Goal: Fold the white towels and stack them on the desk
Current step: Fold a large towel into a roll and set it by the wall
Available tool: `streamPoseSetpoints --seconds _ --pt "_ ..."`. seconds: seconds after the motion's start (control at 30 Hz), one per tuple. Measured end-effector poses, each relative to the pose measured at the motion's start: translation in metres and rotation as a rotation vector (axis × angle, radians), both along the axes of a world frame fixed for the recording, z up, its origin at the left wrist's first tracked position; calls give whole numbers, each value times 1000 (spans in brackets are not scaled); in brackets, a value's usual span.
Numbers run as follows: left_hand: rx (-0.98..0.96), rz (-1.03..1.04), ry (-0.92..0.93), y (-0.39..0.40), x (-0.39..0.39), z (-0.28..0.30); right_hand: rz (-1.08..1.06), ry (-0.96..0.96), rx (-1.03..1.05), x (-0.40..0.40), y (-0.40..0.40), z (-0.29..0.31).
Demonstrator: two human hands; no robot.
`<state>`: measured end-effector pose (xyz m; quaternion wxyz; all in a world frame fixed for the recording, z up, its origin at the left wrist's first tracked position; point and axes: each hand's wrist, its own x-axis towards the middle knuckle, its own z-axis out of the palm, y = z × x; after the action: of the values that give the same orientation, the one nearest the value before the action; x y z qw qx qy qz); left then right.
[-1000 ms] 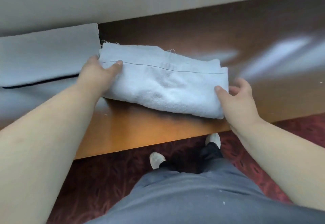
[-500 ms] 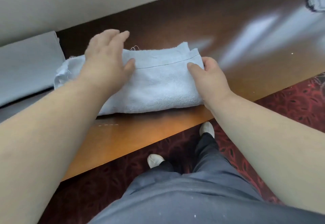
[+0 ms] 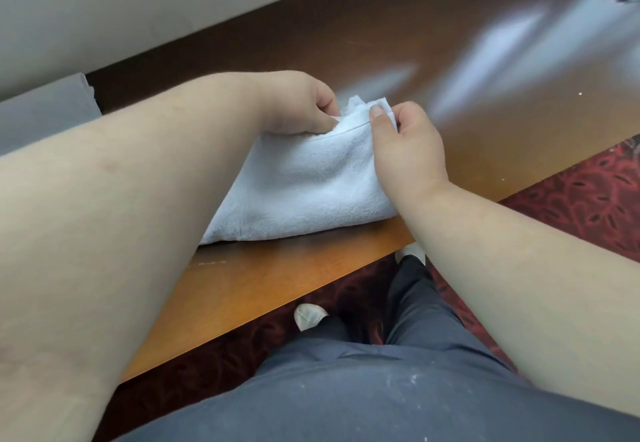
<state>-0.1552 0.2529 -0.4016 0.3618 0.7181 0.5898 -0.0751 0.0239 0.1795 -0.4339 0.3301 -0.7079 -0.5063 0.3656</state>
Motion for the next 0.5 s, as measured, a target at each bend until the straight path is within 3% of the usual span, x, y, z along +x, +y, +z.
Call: streamPoseSetpoints --seconds 0.1,0.17,0.23,0.33,0.5 --pt "106 29 -16 -3 -4 0 11 -9 -76 -1 4 -3" --pt "260 144 -101 -17 -29 3 144 -70 -8 1 4 3" --pt "401 195 -66 -42 -72 5 356 -227 107 7 8 6" --pt "404 143 99 -82 -135 -4 568 -489 96 11 20 7" --pt "472 105 90 -96 -154 -19 663 -610 107 6 26 9"
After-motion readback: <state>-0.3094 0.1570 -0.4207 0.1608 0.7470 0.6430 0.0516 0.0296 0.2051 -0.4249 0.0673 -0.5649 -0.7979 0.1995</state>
